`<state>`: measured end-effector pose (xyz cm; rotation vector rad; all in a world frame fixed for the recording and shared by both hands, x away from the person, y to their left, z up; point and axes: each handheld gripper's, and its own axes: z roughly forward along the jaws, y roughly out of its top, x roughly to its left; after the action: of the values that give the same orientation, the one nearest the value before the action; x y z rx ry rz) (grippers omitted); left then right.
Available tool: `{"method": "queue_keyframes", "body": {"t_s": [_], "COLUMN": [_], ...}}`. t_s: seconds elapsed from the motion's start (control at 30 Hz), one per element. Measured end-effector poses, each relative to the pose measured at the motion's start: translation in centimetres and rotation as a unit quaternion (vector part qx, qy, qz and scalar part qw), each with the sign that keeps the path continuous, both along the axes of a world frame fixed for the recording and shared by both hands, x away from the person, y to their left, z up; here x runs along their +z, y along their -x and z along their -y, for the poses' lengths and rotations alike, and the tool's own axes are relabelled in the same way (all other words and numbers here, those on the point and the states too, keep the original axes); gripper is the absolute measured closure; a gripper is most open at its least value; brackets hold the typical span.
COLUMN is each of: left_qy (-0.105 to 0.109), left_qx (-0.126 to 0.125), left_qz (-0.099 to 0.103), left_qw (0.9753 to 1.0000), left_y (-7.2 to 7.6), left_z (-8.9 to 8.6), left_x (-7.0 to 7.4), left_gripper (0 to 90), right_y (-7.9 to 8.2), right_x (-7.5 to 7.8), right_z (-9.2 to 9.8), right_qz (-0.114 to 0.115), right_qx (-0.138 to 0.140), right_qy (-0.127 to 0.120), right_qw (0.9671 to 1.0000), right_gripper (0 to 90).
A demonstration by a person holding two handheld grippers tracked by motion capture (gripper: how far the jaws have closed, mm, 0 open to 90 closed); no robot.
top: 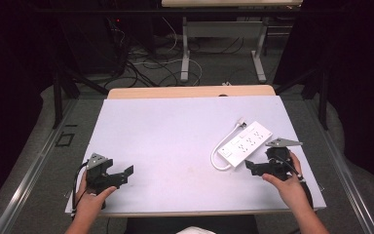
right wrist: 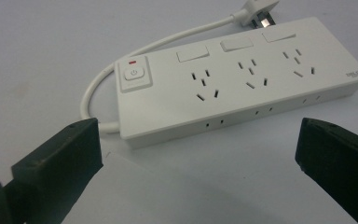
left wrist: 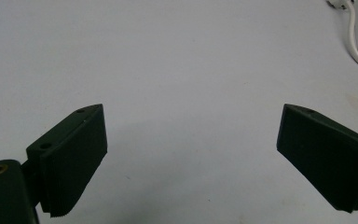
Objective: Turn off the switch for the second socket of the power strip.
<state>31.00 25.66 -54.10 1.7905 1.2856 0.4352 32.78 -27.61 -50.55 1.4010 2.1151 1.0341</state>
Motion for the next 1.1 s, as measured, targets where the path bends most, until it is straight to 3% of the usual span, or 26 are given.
{"method": "queue_keyframes", "body": {"t_s": [0.57,1.1], "left_qy": [-0.001,-0.001], "left_qx": [-0.001,-0.001], "left_qz": [0.0,0.0], "left_qw": [1.0,1.0], "left_y": [0.0,0.0], "left_z": [0.0,-0.1], "left_x": [0.0,0.0], "left_gripper": [8.6,8.6], "right_y": [-0.1,-0.3], "right_x": [-2.6,-4.3], "right_z": [2.4,3.8], "right_qz": [0.006,-0.01], "right_qx": [-0.064,-0.084], "right_qy": [-0.015,-0.008], "right_qw": [0.9978,0.9963], "right_gripper": [3.0,7.1]}}
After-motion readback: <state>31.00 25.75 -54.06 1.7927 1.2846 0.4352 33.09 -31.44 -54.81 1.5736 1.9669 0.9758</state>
